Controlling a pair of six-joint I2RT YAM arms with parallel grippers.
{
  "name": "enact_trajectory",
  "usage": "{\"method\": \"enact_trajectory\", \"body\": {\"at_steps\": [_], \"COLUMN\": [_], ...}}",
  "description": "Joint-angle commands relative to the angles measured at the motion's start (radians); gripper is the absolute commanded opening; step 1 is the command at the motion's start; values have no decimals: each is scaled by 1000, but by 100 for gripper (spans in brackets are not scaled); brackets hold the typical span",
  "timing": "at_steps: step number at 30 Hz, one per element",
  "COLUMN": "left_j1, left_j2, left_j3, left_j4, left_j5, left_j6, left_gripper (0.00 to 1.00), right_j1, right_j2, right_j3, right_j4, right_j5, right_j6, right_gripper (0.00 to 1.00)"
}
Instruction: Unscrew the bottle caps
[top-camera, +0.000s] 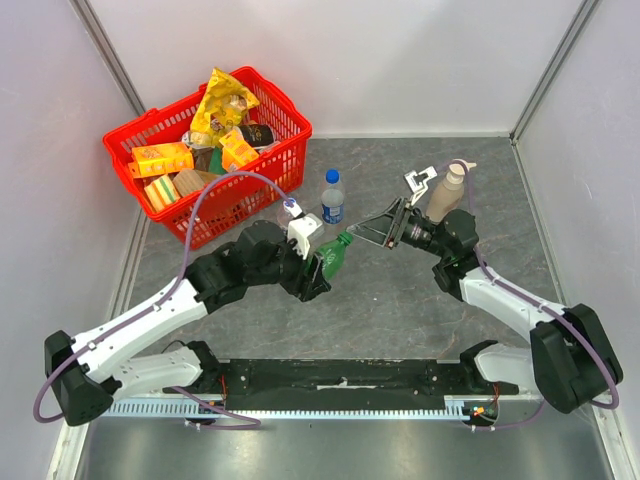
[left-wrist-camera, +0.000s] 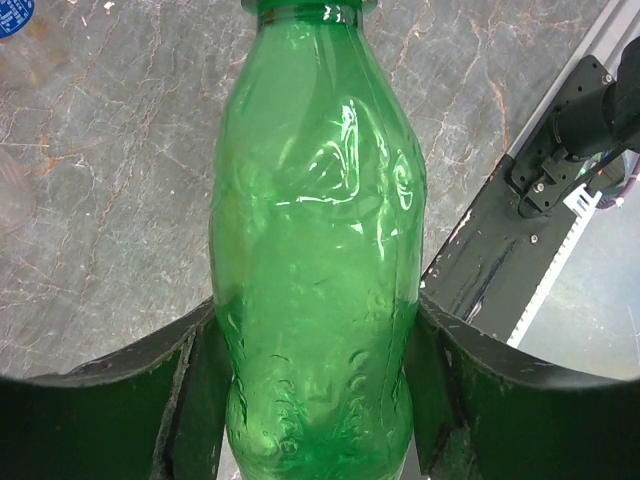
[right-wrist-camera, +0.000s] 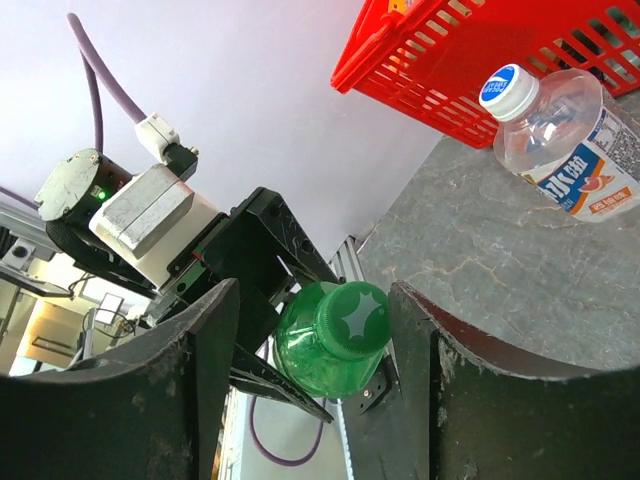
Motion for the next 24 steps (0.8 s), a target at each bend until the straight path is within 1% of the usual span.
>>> {"method": "enact_trajectory", "body": {"at_steps": [1, 3, 7, 11, 12, 13, 18, 21, 24], "left_j1": [4, 4, 4, 4, 4, 4, 2, 4, 4], "left_j2": [-30, -31, -45, -50, -48, -47, -45, -45, -42], "left_j3": [23, 23, 15, 12, 11, 11, 8, 6, 5], "left_j4": [22, 23, 29, 33, 33, 33, 34, 36, 36], "left_j5": [2, 11, 19, 28, 31, 36, 45, 39, 39], "left_j6": [34, 35, 37, 38, 38, 38, 40, 41, 40], "left_gripper": [61, 61, 61, 61, 61, 61, 60, 60, 60], "right_j1": [6, 6, 6, 11, 14, 14, 20, 26, 32], "right_j2": [28, 36, 39, 44, 47, 51, 73, 87, 99], "right_j3": [-7, -12, -14, -9, -6, -4, -20, -20, -15], "right_j4": [94, 87, 22, 20, 20, 21, 97, 112, 130], "right_j5": [-3, 0, 14, 9, 6, 0, -6, -12, -23], "right_j6": [62, 63, 24, 24, 24, 27, 71, 85, 102], "right_gripper": [67, 67, 67, 66, 62, 60, 57, 51, 50]}}
